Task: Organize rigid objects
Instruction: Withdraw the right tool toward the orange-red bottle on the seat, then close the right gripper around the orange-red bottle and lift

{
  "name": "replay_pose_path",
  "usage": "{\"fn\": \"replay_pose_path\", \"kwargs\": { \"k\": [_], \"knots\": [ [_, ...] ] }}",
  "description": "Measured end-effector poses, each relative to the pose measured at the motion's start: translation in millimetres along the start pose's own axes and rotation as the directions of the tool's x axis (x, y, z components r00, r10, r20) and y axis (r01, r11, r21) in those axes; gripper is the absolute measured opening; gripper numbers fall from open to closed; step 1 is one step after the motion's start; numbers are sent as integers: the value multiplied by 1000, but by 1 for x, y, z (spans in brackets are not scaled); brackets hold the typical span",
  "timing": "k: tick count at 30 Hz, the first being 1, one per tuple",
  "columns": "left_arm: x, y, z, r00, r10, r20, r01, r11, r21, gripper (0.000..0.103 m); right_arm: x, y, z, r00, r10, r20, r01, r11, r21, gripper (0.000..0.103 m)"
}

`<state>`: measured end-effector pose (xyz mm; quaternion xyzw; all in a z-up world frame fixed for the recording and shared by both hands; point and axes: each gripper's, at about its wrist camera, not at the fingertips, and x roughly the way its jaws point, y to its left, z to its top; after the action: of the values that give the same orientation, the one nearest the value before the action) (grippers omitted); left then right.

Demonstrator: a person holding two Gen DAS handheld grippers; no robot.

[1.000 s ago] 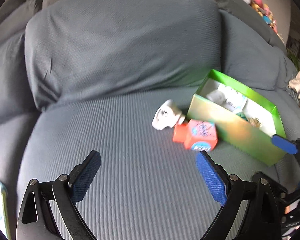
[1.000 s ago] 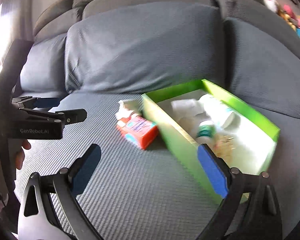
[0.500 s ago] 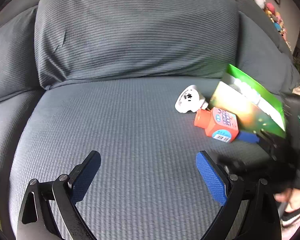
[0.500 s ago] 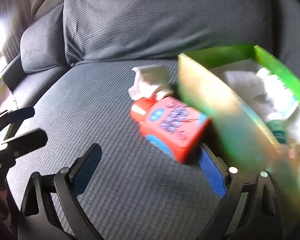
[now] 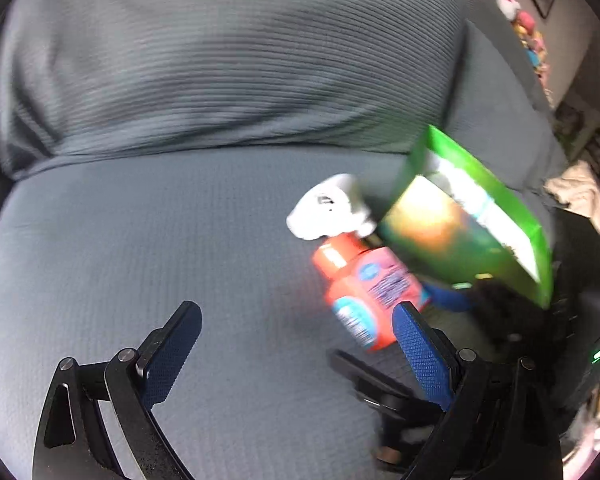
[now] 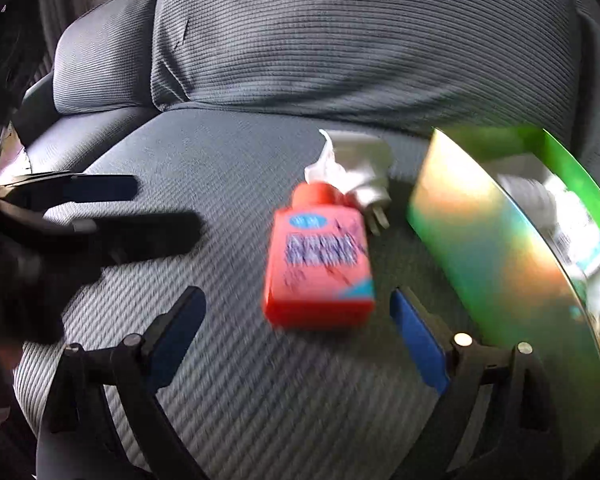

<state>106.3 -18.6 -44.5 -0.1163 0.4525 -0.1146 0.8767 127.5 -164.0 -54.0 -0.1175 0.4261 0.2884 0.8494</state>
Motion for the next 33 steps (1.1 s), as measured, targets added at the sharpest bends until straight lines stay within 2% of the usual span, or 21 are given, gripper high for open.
{"fn": "replay_pose_path", "kwargs": {
  "k": [1,2,5,10,12,19,24,30,33],
  "knots": [
    [8,0,4,1000,-15,-21,14,1000,-4,96,3,-3,3,1000,14,-1,-14,1000,13,72],
    [13,0,6,999,-26,-32,25,1000,-11,96,7,-7,5,999,32,-5,-31,999,42,68],
    [32,3,13,990,-114,-82,109,992,-59,96,12,-12,4,999,38,-9,-38,997,69,63],
    [48,-4,16,981,-158,-111,151,986,-73,96,10,-13,3,999,42,-7,-41,997,69,51],
    [49,-9,15,982,-154,-107,148,987,-58,95,8,-12,2,999,41,-5,-41,997,65,51],
    [45,-21,10,972,-211,-105,206,977,-56,75,-5,-4,-5,999,39,9,-39,998,48,51],
    [31,-29,1,968,-234,-97,229,972,-55,70,-19,-1,-13,998,51,29,-52,997,50,51],
    [7,-52,-4,974,-220,-63,219,976,-21,69,-45,0,-23,996,36,76,-40,998,55,51],
    [-7,-71,-5,975,-217,-40,218,976,13,65,-62,-4,-26,994,18,109,-24,998,55,51]
  ]
}}
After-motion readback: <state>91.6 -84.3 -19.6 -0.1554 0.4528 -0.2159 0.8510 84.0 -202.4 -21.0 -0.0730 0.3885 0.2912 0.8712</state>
